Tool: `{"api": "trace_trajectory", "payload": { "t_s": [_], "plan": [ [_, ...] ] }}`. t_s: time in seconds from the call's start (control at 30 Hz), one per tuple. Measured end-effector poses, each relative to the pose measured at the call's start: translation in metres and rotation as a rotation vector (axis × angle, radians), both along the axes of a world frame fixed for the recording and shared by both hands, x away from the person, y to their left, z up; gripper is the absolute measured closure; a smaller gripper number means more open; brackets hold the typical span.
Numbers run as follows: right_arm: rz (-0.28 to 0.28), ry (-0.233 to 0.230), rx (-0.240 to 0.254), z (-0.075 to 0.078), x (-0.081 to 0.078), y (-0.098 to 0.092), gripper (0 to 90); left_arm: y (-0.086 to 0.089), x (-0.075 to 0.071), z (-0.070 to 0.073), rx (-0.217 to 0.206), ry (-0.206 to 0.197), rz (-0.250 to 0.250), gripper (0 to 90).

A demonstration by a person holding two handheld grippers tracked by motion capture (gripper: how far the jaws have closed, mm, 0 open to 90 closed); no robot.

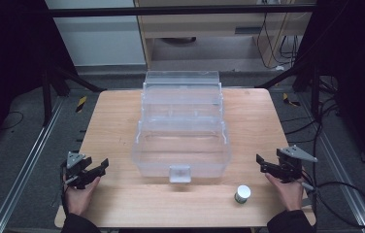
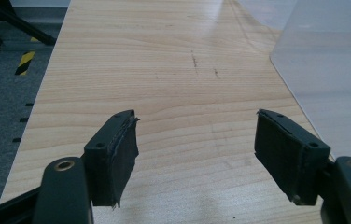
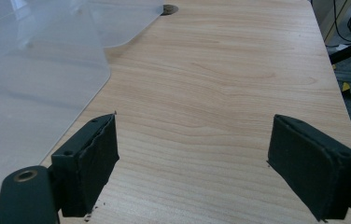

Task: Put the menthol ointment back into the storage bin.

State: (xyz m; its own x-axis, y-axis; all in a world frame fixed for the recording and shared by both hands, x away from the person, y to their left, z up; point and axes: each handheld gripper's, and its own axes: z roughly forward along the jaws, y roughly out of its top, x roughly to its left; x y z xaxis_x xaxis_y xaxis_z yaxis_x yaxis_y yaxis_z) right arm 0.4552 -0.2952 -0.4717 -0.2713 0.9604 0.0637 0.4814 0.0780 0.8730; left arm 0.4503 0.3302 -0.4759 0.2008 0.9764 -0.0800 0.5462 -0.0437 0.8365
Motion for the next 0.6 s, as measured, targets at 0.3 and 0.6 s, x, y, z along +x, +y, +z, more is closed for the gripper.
{"api": "trace_trajectory", "payload": {
  "t_s": [0.3, 0.6],
  "plan": [
    [0.080, 0.014, -0.007, 0.015, 0.001, 0.005, 23.0, -0.003, 0.000, -0.002, 0.024, 0.021, -0.022, 30.1],
    [0.216, 0.021, -0.073, 0.046, 0.004, 0.014, 29.1, -0.005, 0.001, -0.004, 0.040, 0.035, -0.032, 29.9]
  ]
}}
